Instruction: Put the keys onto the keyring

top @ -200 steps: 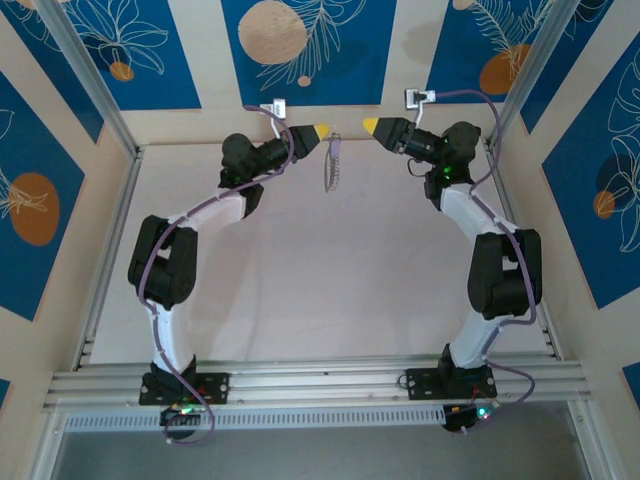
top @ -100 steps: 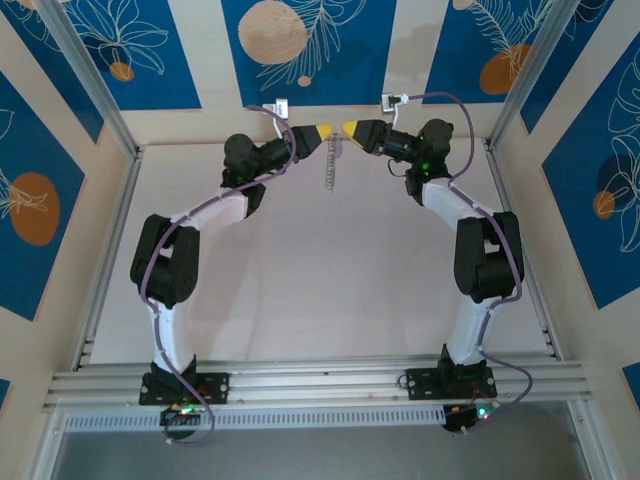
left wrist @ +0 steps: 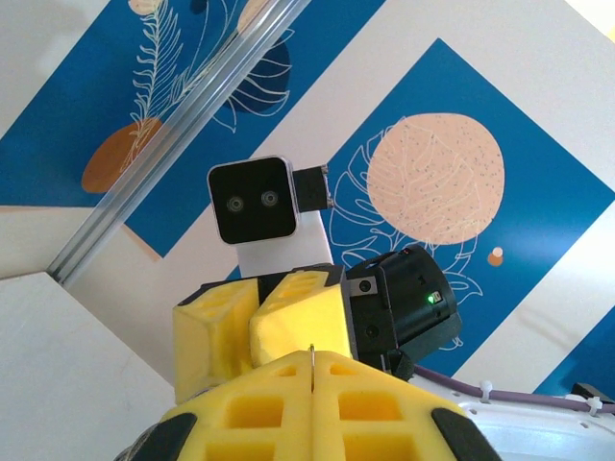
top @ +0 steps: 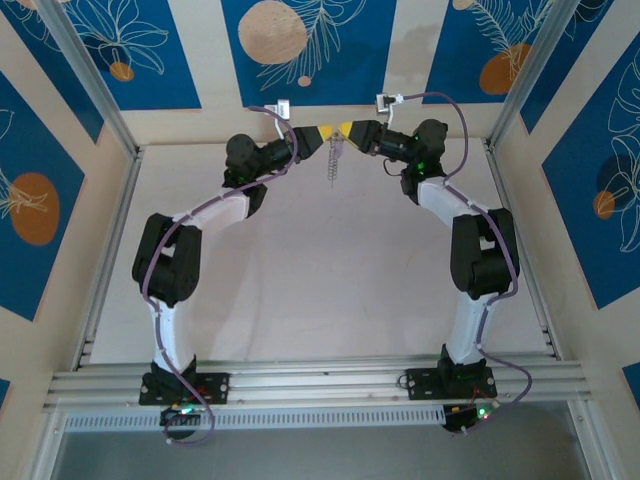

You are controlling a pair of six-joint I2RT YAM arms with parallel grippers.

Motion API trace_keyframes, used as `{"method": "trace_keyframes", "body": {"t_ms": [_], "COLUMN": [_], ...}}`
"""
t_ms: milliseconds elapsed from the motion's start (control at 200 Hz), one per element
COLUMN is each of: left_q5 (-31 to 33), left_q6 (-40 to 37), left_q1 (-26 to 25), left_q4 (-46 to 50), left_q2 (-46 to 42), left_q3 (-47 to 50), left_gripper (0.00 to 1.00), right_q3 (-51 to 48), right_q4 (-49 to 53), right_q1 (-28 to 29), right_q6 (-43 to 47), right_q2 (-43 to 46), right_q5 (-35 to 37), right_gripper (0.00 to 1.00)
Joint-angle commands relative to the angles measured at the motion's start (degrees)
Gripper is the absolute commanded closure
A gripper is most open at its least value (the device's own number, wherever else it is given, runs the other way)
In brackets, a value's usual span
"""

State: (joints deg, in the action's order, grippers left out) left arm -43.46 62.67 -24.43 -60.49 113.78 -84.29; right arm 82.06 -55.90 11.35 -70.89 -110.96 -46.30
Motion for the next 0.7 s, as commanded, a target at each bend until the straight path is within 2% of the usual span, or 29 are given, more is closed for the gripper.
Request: {"method": "trace_keyframes", "body": {"t_ms": [0, 140, 305, 455, 695], "left_q5": [-1.10, -1.10, -0.92, -0.75, -0.48], "left_q6": [0.18, 0.15, -0.05, -0.22, -0.24], "left_q1": [-0.79, -0.82, -0.80, -0.80, -0.89], "left_q4": [-3.08, -2.89, -2.79, -2.70, -2.79], "left_q2": [0.04, 0.13, 0.04, -0.09, -0.06], "left_q3": [-2.46, -2.54, -2.54, -2.54, -2.54], "left_gripper": [1.00, 1.00, 1.00, 1.00, 1.00], "right_q3": [2.46, 2.16, -0.26, -4.04, -8.50], "right_q4": [-1.46, -2.16, -3.87, -9.24, -17.38], "right_q1": [0.86, 0.95, -0.26, -2.39, -2.39], "right_q6": [-0.47, -0.95, -2.14, -5.72, -9.33], "right_q2": [-0.75, -0.73, 0.07, 0.83, 1.29], "right_q5": [0.18, -0.20, 1.70, 5.01, 9.73], "right_gripper": [0.85, 0.85, 0.74, 0.74, 0.74]}}
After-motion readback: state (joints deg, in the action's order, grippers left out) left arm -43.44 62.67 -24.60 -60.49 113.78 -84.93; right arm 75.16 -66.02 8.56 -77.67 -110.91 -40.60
